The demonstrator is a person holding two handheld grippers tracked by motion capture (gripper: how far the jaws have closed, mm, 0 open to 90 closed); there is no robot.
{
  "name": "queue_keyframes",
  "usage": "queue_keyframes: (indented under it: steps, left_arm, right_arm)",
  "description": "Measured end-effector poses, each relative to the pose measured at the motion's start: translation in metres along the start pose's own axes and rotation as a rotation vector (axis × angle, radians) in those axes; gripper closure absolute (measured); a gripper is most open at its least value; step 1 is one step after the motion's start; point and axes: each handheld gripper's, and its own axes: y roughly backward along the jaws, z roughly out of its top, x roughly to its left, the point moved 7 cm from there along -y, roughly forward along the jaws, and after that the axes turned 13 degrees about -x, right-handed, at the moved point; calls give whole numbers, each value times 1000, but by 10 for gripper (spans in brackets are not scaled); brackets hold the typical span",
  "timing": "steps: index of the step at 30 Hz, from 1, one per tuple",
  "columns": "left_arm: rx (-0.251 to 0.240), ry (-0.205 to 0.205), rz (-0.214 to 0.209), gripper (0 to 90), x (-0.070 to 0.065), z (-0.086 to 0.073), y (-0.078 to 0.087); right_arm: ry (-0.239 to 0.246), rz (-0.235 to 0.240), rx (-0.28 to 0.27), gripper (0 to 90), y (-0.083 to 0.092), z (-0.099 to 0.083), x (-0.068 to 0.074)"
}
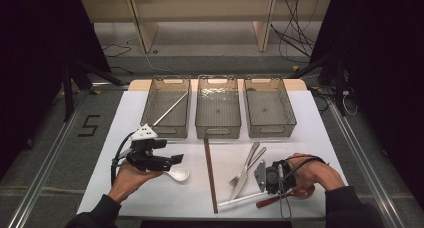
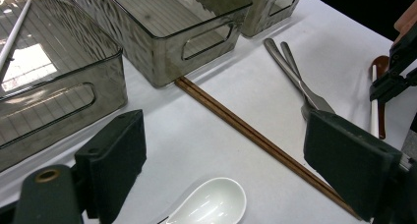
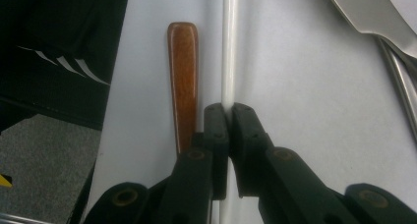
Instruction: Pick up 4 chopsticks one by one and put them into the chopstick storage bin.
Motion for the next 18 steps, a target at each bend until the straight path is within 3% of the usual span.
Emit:
queue_keyframes:
  steps: [9,18]
  left_arm:
    - [15,-17,-11,156,-3,-1,-4]
    - [37,-54,-54,156,-19,0,-14]
  right_arm:
    - [-21,-67,-22,866,10,0,-7]
    - [-28,-127,-44,866,18,4,-18]
